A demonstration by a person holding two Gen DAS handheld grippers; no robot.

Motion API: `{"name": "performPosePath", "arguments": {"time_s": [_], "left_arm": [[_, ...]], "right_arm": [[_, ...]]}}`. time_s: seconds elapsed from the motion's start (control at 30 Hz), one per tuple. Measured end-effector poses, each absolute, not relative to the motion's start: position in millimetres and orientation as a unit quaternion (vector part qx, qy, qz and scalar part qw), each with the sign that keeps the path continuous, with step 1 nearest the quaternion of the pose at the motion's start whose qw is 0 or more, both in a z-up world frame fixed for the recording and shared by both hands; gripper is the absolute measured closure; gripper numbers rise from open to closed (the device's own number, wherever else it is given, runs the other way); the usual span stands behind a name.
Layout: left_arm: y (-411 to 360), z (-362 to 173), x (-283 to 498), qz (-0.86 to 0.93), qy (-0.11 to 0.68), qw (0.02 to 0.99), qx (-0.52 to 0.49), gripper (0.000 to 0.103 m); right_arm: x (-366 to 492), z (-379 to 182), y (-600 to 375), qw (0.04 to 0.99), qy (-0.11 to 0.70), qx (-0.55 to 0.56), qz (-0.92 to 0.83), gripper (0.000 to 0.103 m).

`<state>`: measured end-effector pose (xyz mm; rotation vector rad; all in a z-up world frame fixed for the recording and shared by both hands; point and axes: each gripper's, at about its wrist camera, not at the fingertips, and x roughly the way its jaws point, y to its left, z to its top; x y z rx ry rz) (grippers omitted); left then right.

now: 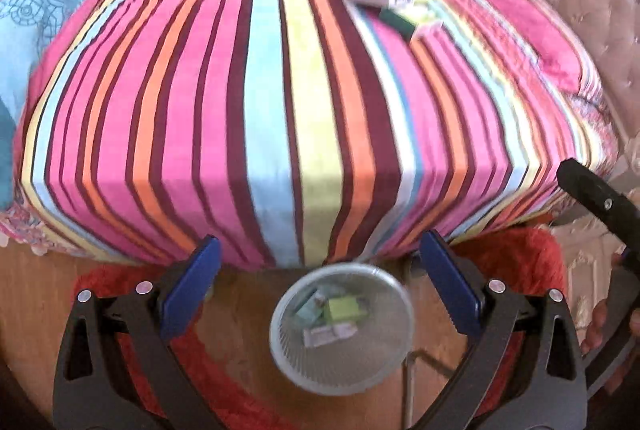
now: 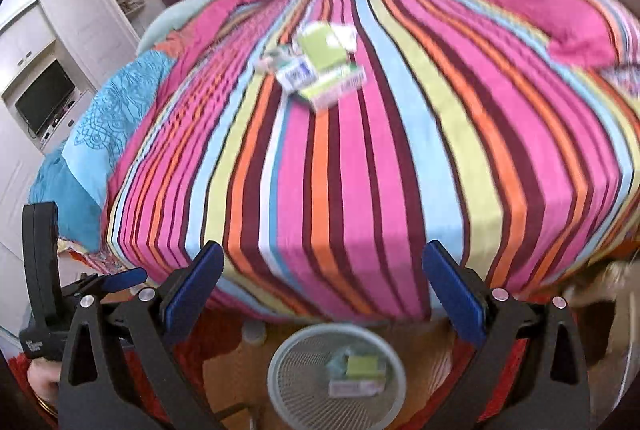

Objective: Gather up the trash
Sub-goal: 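Raise both tools back toward the remaining boxes on the bed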

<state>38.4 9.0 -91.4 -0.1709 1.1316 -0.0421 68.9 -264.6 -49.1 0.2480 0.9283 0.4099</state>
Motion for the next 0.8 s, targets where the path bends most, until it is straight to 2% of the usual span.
{"name": "performPosePath", "arguments": {"time_s": [0.37,0.8], "left_arm": [[0,-65,75,-0.03,0.496,0.862,-0.097,0.007],[-34,-58,133,-0.033,0.472,0.875,-0.103,0.007]], "right_arm": [[104,-27,-270,0.886,0.407,0.108,0.195,0.008],[161,-14,-269,0.902,0.38,0.087,0.186,0.008]]}}
